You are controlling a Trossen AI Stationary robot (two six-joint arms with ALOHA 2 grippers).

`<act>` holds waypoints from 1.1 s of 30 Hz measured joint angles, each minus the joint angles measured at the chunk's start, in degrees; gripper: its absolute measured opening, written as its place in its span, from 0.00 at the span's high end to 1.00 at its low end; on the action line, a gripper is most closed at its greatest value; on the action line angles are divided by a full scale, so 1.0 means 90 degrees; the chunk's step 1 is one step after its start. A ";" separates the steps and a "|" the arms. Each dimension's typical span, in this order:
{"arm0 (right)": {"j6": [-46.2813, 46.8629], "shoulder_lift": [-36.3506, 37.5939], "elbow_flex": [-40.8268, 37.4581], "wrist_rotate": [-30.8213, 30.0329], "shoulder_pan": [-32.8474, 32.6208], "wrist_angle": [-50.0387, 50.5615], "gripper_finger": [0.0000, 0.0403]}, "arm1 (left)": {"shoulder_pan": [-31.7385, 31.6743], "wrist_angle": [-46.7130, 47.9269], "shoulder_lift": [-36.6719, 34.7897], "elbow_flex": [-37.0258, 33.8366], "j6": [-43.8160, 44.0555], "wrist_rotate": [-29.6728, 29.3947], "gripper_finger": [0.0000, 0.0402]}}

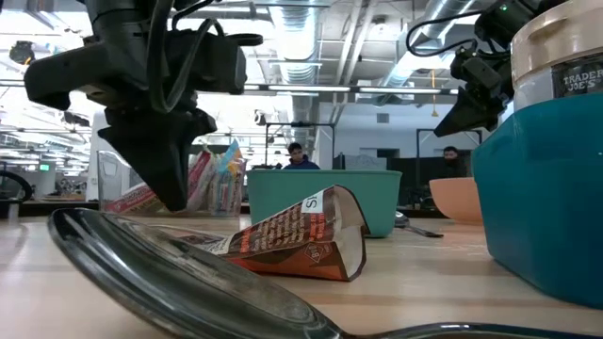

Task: Pick & Place Food Item
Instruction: Put the silver tablespoon into the green bin

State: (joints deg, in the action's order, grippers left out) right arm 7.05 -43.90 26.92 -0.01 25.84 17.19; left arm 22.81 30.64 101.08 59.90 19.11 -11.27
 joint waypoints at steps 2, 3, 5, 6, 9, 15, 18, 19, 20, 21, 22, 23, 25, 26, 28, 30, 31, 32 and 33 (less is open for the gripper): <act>0.0000 0.0000 0.0000 0.0000 -0.0001 0.0000 1.00 | 0.0000 0.0099 -0.0024 0.0000 -0.0001 0.0004 1.00; 0.0000 0.0000 0.0000 0.0000 -0.0001 0.0000 1.00 | 0.0000 0.0124 -0.0029 0.0000 0.0000 0.0009 1.00; 0.0002 0.0000 0.0000 0.0000 0.0001 0.0000 1.00 | 0.0000 0.0223 -0.0029 0.0000 0.0003 0.0037 1.00; 0.0001 0.0000 0.0000 0.0000 -0.0001 0.0000 1.00 | 0.0000 0.0239 -0.0022 0.0000 0.0007 0.0046 1.00; 0.0002 0.0000 0.0000 0.0000 0.0000 0.0002 1.00 | 0.0000 0.0234 -0.0010 0.0000 0.0014 0.0068 1.00; 0.0002 0.0000 0.0000 0.0000 -0.0001 0.0022 1.00 | -0.0008 0.0234 -0.0010 0.0000 0.0022 0.0066 1.00; 0.0002 0.0000 0.0000 0.0000 0.0001 0.0041 1.00 | -0.0007 0.0234 -0.0010 0.0000 0.0024 0.0066 1.00; 0.0002 0.0000 0.0000 0.0000 -0.0001 0.0044 1.00 | -0.0007 0.0234 -0.0010 0.0000 0.0024 0.0066 1.00; 0.0002 0.0000 0.0000 0.0000 0.0001 0.0042 1.00 | -0.0007 0.0234 -0.0010 0.0000 0.0024 0.0066 0.99; 0.0002 0.0000 0.0000 0.0000 -0.0001 0.0042 1.00 | -0.0007 0.0234 -0.0010 0.0000 0.0024 0.0063 0.99; 0.0002 0.0000 0.0000 0.0000 0.0000 0.0044 1.00 | -0.0007 0.0234 -0.0010 0.0000 0.0024 0.0064 0.98; 0.0002 0.0000 0.0000 0.0000 -0.0001 0.0041 1.00 | -0.0007 0.0234 -0.0010 0.0000 0.0024 0.0063 0.97; 0.0002 0.0000 0.0000 0.0000 0.0001 0.0041 1.00 | -0.0007 0.0234 -0.0010 0.0000 0.0024 0.0063 0.94; 0.0002 0.0000 0.0000 0.0000 -0.0001 0.0041 1.00 | -0.0008 0.0236 -0.0010 0.0000 0.0024 0.0062 0.92; 0.0002 0.0000 0.0000 0.0000 0.0000 0.0041 1.00 | -0.0012 0.0237 -0.0010 0.0000 0.0024 0.0061 0.88; 0.0002 0.0000 0.0000 0.0000 0.0001 0.0041 1.00 | -0.0012 0.0247 -0.0010 0.0000 -0.0009 0.0057 0.84; 0.0002 0.0000 0.0000 0.0000 0.0001 0.0041 1.00 | -0.0012 0.0264 -0.0010 0.0000 -0.0095 0.0044 0.82; 0.0002 0.0000 0.0000 0.0000 0.0001 0.0041 1.00 | -0.0012 0.0287 -0.0010 0.0000 -0.0178 0.0036 0.80; 0.0002 0.0000 0.0000 0.0000 0.0001 0.0041 1.00 | -0.0012 0.0321 -0.0010 0.0000 -0.0270 0.0033 0.78</act>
State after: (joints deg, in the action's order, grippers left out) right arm 7.07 -43.90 26.92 -0.01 25.84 17.56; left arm 22.70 33.53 100.99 59.90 16.69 -10.97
